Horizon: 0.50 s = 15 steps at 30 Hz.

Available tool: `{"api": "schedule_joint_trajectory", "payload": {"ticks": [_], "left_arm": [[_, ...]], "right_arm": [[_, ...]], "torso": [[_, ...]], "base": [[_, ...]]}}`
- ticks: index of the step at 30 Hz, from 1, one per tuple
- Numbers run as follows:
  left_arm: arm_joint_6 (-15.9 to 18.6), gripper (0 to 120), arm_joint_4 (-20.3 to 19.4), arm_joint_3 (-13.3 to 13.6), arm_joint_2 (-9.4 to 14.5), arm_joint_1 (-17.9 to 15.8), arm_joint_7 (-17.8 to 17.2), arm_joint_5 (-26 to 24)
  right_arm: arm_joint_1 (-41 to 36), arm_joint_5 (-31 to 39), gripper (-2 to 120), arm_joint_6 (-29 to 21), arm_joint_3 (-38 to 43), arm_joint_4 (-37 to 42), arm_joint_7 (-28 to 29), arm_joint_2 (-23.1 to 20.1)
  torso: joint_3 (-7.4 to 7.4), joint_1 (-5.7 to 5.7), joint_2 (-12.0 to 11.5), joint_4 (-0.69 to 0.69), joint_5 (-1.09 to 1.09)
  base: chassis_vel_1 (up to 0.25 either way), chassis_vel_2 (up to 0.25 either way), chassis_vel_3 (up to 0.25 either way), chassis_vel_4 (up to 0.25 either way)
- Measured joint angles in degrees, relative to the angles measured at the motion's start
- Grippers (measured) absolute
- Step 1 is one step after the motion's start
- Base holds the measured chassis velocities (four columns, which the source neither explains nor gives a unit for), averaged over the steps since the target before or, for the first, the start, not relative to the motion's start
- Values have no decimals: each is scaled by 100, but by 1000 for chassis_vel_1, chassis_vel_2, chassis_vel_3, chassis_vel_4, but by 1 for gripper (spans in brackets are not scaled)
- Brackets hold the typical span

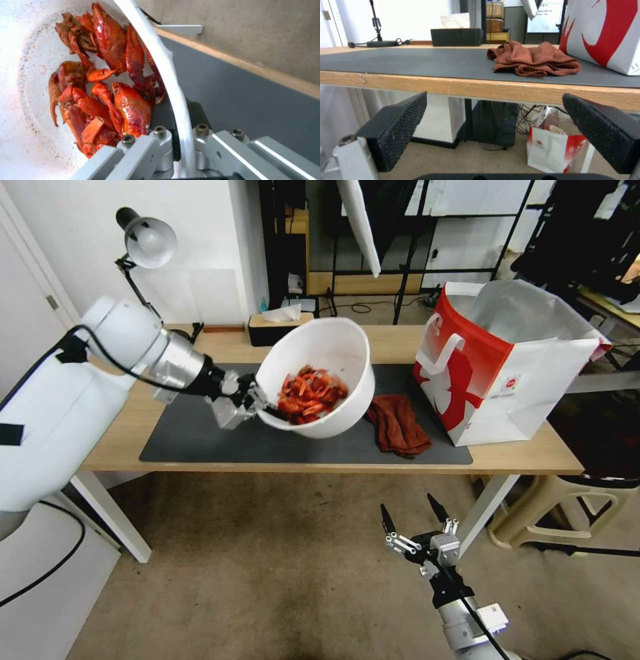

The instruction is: Sweep shrimp from table into container with towel, then put container into takeout bag.

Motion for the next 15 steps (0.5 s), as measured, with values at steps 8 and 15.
{"api": "schedule_joint_trajectory", "payload": {"ticks": [8,15], "left_arm": [[-66,0,240,74,-203,-162,-23,34],[-55,0,651,200,-670,-507,-173,223]], "right_arm": [[-27,-31,100,5,2,0,-6,35],[-21,-50,100,11,-3,-10,-31,94]], "torso": [[0,0,0,1,0],[0,0,0,-1,0]], "base": [[0,0,0,0],[0,0,0,0]]}}
